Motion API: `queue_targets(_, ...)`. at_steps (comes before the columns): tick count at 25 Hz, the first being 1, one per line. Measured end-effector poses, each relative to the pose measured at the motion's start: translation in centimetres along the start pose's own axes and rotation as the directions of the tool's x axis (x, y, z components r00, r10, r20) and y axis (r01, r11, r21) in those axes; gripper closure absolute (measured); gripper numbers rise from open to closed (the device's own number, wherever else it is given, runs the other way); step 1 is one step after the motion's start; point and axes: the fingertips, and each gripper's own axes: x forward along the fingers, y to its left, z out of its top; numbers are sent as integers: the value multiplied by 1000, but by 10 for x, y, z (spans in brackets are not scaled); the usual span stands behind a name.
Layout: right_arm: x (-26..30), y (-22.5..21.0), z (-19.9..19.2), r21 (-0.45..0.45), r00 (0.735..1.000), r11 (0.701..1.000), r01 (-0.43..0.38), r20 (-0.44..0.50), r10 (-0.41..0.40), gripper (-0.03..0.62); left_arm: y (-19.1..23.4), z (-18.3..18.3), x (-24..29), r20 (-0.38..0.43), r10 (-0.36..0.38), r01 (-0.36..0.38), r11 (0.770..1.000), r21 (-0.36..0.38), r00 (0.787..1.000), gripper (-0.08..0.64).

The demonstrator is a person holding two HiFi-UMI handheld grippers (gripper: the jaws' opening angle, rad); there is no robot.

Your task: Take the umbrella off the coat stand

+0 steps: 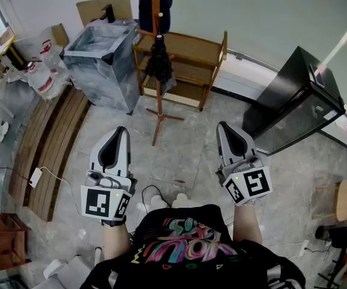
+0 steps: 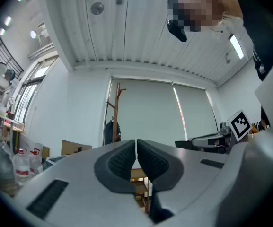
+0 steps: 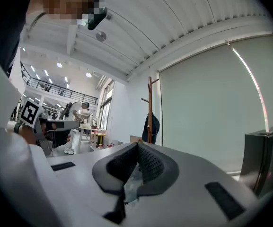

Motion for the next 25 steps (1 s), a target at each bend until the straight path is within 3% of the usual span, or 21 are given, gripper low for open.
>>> queue_targets(14, -7, -49, -4, 9, 997, 998, -69, 28, 68, 577, -55, -1, 28, 19, 41, -41, 999, 6, 999, 528)
queue_targets(25, 35, -69, -13, 31, 993, 993, -116, 37, 115, 577, -43, -11, 71, 15, 59, -60, 998, 14, 998, 528)
